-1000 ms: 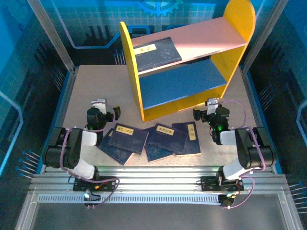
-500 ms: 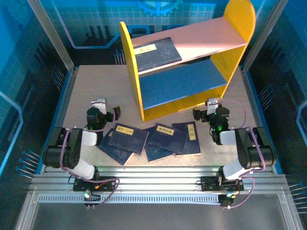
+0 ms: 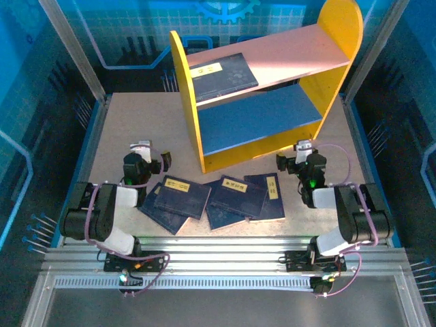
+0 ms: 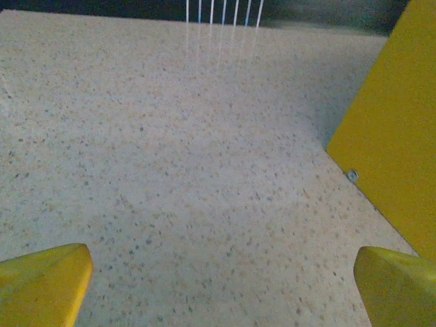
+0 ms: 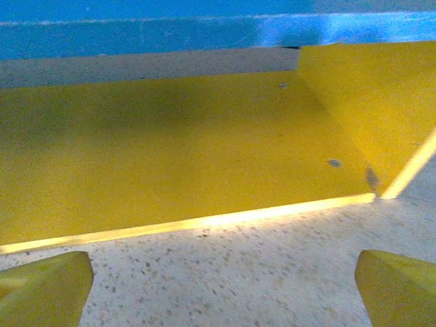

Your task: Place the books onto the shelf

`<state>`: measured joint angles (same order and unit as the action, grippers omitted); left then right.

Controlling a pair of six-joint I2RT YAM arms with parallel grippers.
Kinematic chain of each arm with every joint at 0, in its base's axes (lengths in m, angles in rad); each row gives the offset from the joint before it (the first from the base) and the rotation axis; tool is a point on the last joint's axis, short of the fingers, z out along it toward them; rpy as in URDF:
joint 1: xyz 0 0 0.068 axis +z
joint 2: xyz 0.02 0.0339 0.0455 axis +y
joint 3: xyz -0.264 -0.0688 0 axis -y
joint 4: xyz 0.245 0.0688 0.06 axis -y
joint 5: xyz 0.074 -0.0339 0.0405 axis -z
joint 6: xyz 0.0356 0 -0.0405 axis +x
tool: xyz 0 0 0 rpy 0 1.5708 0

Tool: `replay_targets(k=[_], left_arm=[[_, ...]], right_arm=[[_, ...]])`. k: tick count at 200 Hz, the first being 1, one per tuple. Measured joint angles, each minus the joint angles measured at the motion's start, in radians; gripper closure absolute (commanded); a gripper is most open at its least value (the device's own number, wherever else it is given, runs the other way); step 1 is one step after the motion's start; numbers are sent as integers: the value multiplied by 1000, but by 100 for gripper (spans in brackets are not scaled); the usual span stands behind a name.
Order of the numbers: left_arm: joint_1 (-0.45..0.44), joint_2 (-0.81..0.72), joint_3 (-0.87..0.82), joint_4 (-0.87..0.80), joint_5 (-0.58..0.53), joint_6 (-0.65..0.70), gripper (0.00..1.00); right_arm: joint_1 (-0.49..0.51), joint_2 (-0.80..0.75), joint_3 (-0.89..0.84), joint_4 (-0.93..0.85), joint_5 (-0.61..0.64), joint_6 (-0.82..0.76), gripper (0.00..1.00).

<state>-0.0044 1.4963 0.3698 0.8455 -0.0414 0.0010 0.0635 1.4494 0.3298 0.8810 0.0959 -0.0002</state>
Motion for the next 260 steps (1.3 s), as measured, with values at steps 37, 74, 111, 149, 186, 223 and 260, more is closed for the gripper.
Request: replay_targets(k=[37, 74, 111, 149, 186, 223, 260], left_arm=[[-76, -302, 49, -262, -93, -21, 1], [-143, -582, 221, -555, -190, -117, 1], [-220, -742, 268, -757, -180, -258, 1], [-297, -744, 317, -1016, -172, -381, 1], [-343, -743, 335, -1267, -175, -531, 1], [-389, -744, 335, -1423, -174, -647, 1], [-525, -713, 319, -1413, -171, -760, 1]], right_arm=[[35, -414, -18, -210, 127, 27, 0], [115, -727, 90, -486, 132, 80, 0], [227, -779, 159, -722, 81, 140, 0], [406, -600, 260, -894, 38, 170, 2], [557, -401, 306, -936, 23, 199, 12], [593, -182, 382, -984, 18, 217, 21], [564, -44, 475, -1068, -7, 237, 25]])
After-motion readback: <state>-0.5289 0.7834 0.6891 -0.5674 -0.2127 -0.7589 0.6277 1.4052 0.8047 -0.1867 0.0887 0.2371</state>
